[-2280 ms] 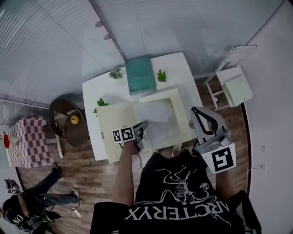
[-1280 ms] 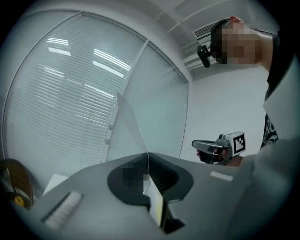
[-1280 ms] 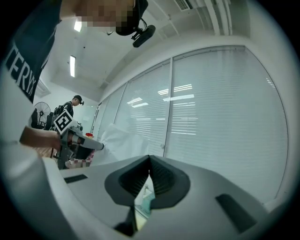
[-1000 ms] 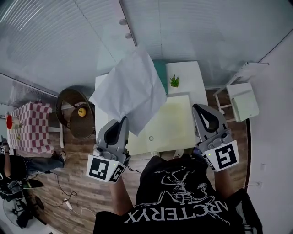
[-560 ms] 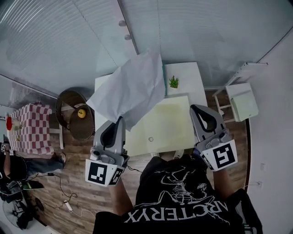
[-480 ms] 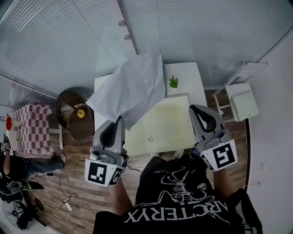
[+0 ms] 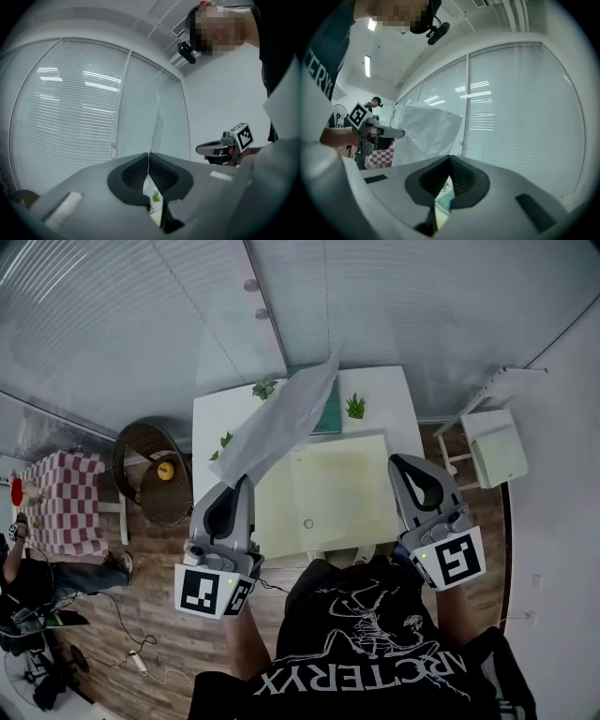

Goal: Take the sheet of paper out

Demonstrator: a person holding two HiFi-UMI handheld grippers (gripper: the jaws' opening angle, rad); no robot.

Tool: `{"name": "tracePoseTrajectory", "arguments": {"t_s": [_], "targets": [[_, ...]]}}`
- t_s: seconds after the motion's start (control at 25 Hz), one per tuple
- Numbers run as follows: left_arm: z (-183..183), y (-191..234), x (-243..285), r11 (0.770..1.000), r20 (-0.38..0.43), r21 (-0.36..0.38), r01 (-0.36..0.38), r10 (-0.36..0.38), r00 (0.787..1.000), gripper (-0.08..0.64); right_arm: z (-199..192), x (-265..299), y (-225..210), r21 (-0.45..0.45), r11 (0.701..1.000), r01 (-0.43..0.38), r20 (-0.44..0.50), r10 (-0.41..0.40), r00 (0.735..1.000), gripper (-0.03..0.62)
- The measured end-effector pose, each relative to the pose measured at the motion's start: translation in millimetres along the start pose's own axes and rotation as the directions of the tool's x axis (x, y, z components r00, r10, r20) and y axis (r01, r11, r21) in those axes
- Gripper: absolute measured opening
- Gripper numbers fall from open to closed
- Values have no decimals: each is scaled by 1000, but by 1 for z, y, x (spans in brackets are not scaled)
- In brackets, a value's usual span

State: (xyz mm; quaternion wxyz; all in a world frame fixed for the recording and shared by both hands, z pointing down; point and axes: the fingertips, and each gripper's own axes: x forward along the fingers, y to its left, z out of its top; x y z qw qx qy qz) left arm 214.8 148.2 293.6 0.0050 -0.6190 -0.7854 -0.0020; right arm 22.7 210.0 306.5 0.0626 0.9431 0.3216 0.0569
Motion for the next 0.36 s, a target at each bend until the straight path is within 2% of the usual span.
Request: {"name": "tracePoseTrajectory", "arguments": {"t_s": [0.36], "targets": [[2,-2,1,1000,3,-2,9,-9,1000,11,2,-3,-3,-8,1000,9,-1,-9,1000,11]]}}
